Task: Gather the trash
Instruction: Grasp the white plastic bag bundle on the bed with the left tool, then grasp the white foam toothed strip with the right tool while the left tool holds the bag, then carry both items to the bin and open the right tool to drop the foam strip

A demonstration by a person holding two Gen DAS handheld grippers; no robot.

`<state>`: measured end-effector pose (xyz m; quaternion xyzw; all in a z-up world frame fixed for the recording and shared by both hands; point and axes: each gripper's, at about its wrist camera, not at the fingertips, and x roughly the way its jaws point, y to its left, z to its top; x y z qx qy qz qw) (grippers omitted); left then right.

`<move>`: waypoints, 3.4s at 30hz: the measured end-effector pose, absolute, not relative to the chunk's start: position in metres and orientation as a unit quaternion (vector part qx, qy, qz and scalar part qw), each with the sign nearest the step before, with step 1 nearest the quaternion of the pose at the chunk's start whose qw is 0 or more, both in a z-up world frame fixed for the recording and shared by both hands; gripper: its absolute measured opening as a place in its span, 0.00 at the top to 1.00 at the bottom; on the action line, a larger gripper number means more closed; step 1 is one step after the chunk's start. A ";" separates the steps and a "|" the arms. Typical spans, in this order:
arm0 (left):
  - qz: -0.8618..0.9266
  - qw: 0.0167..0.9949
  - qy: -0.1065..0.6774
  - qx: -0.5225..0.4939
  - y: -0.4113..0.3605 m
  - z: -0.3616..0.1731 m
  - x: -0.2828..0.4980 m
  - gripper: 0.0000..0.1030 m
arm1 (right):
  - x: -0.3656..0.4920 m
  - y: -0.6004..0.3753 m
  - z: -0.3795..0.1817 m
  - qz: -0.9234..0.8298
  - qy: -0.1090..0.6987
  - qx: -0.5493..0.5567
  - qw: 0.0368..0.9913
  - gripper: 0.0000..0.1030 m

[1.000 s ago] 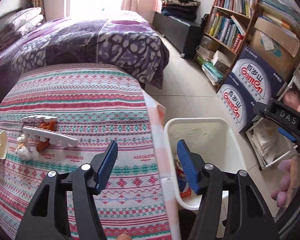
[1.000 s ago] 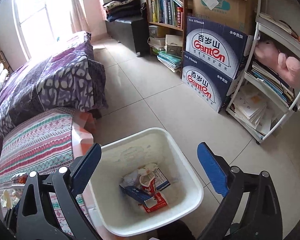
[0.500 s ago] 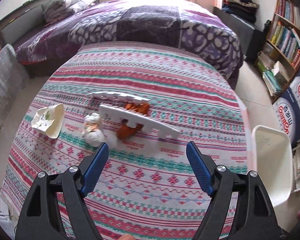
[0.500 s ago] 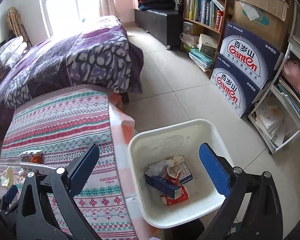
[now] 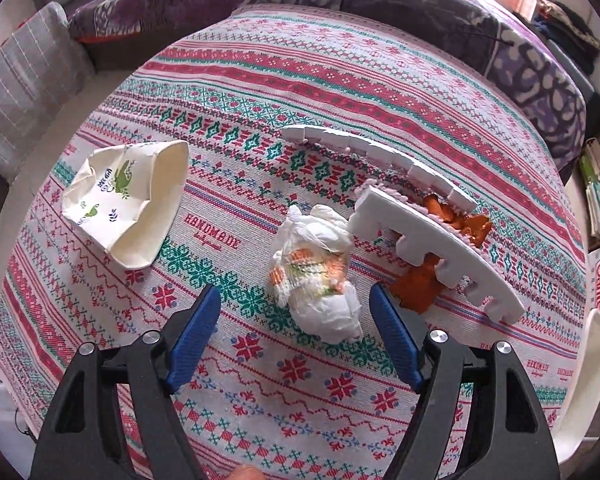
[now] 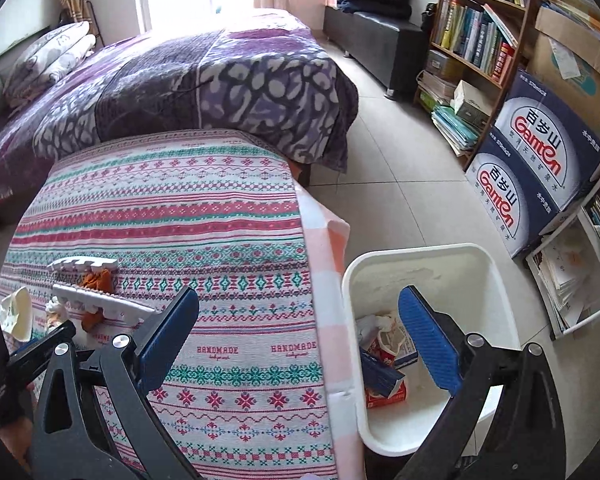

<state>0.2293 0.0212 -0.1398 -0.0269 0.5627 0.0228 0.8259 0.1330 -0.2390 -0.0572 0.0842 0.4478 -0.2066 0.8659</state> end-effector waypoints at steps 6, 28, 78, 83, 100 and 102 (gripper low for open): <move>-0.025 0.831 0.554 -0.044 0.028 -0.141 0.233 0.67 | 0.156 -0.208 -0.077 -0.135 0.478 0.059 0.866 0.07; -0.025 0.856 0.513 -0.064 0.078 -0.082 0.216 0.69 | 0.214 -0.099 -0.151 0.027 0.500 -0.116 0.858 0.26; -0.027 0.922 0.386 -0.018 0.017 -0.014 0.166 0.69 | 0.143 -0.169 -0.032 -0.070 0.382 0.048 0.920 0.78; -0.042 0.922 0.386 -0.014 0.000 -0.014 0.162 0.69 | 0.137 -0.184 -0.031 -0.084 0.383 0.053 0.919 0.78; -0.088 0.918 0.386 0.011 -0.054 -0.017 0.150 0.69 | 0.115 -0.242 -0.030 -0.138 0.382 0.079 0.910 0.78; -0.093 0.918 0.386 0.015 -0.061 -0.017 0.148 0.69 | 0.113 -0.249 -0.029 -0.147 0.381 0.083 0.909 0.78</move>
